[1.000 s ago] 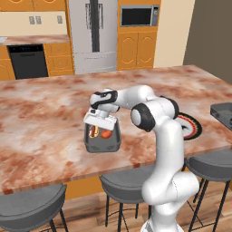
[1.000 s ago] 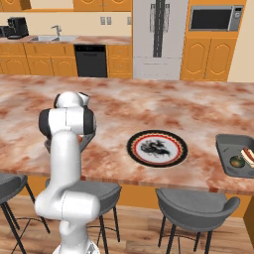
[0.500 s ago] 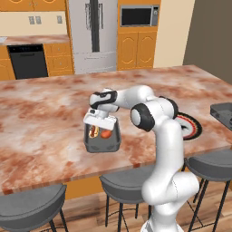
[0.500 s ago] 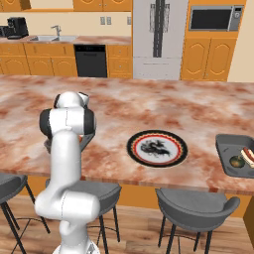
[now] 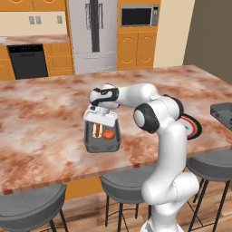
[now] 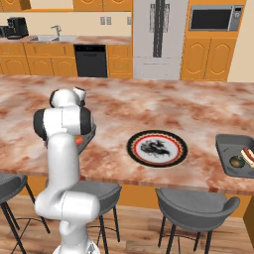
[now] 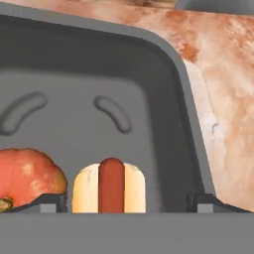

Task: Place one cooked food and one vegetable from the large plate to each tupperware container.

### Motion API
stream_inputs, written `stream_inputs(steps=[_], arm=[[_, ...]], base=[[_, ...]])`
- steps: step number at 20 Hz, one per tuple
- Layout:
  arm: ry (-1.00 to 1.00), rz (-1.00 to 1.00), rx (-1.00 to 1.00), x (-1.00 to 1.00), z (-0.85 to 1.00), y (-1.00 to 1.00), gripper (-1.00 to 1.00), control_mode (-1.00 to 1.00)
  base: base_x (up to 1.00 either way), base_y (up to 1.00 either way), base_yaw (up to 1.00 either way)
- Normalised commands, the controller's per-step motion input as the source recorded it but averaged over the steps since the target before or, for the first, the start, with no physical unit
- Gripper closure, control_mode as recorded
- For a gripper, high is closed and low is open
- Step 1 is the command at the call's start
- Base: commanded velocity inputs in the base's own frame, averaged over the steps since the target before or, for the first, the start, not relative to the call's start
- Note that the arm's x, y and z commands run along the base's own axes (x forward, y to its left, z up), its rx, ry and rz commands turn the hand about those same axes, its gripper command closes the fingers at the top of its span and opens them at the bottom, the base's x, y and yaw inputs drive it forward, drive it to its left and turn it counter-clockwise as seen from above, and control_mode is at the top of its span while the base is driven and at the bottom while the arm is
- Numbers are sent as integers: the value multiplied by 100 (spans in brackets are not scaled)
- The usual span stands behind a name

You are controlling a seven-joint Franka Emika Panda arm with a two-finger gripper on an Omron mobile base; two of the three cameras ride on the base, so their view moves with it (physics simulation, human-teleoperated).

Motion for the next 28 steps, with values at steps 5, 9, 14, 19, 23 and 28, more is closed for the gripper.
stream_inputs(steps=[5,9,14,19,23,28], arm=[[-26,4,0,-78,69,-11,-100,-100],[-16,3,0,-100,58,-75,-100,-100],[-20,4,0,-80,96,-90,-100,-100],[-16,4,0,-89,70,-100,-100,-100],[-15,3,2,-84,64,-100,-100,-100],[-22,1,7,-65,74,-99,-100,-100]], base=[[0,0,0],[0,0,0],[0,0,0],[0,0,0],[0,0,0],[0,0,0]])
